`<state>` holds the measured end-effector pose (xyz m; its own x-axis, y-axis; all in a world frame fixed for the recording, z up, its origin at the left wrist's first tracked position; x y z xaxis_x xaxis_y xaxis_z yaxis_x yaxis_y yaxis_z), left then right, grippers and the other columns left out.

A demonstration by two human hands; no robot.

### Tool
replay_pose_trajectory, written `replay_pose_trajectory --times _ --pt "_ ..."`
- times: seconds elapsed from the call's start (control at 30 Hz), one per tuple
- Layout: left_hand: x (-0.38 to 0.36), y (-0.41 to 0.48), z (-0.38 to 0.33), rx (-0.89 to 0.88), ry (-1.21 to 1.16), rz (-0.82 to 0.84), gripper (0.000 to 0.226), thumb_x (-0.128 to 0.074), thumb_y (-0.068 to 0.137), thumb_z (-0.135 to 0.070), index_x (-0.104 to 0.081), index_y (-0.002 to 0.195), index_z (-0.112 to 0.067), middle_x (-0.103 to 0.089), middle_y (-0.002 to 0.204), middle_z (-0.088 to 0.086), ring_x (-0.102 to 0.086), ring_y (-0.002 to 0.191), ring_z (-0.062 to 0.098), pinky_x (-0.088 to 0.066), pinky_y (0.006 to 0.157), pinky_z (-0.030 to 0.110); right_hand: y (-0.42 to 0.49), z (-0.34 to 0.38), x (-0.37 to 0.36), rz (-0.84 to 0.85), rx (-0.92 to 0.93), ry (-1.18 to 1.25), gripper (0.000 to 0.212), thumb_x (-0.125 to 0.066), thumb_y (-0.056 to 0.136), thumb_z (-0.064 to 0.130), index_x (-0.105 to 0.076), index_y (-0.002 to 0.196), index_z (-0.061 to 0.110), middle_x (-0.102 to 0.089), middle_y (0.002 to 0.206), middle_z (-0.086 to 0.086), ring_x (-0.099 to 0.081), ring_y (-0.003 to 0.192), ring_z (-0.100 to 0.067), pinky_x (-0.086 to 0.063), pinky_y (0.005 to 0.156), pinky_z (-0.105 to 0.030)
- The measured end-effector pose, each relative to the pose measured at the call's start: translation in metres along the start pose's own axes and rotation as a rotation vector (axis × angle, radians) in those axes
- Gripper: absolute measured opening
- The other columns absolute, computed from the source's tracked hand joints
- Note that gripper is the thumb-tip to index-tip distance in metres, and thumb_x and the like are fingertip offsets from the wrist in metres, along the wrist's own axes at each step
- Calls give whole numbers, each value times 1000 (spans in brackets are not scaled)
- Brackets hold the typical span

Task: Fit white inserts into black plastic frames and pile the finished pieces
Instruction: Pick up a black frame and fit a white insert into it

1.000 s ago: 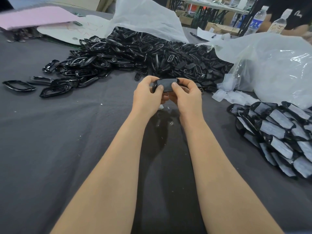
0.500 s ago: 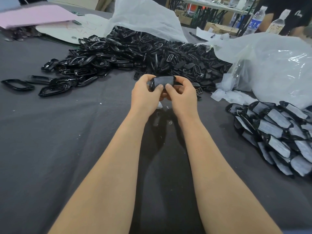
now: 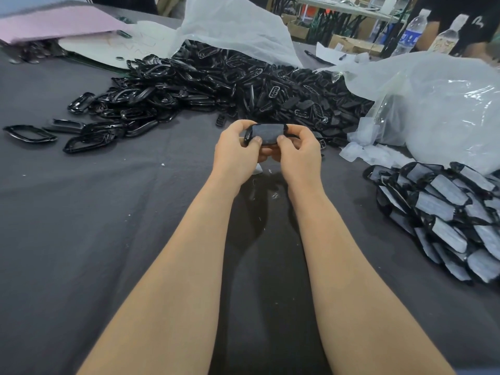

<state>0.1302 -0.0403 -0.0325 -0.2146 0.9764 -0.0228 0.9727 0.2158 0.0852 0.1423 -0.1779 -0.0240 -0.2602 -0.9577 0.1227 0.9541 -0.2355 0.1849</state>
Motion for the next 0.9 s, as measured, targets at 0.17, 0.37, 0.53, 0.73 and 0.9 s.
replay_pose_trajectory --times 0.17,0.37,0.53,0.73,0.9 --pt "0 -1 -5 -39 60 23 23 -52 96 -4 -54 99 -27 -70 81 0 -70 68 7 -59 74 28 -3 0 0 22 1 28 6 -60 91 18 -57 95 21 -67 87 1 -65 78 -13 -55 76 -33" --pt "-4 -4 -6 -24 77 78 20 -52 96 -6 -56 99 -26 -70 76 -3 -69 63 2 -59 62 26 -3 -4 3 23 -53 88 6 -66 88 16 -61 91 17 -68 87 -1 -64 77 -12 -52 67 -23" --pt "-7 -7 -7 -18 73 97 19 -52 96 -5 -57 102 -22 -70 77 0 -69 62 4 -57 58 22 -3 -4 2 21 -54 128 8 -68 86 13 -62 91 10 -66 81 -1 -62 70 -9 -51 58 -17" --pt "-1 -3 0 50 36 60 19 -53 96 -6 -57 109 -20 -71 81 0 -69 64 2 -57 59 20 0 -5 0 44 -43 86 15 -62 90 11 -65 77 18 -67 79 -3 -64 78 -19 -55 81 -39" --pt "-1 -2 2 65 6 67 20 -53 96 -4 -56 110 -18 -70 78 -3 -69 64 2 -58 62 20 3 -3 1 56 -14 27 22 -56 94 13 -66 75 19 -67 76 -2 -62 77 -18 -54 80 -39"
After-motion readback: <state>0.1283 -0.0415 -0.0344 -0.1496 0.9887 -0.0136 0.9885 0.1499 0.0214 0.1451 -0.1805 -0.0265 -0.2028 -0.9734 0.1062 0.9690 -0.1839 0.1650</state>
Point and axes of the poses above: each hand's wrist, its own y-axis towards the middle knuckle, its own x-axis out of the back of the hand, z = x × y, the point moved 9 cm from there along y, towards the middle knuckle
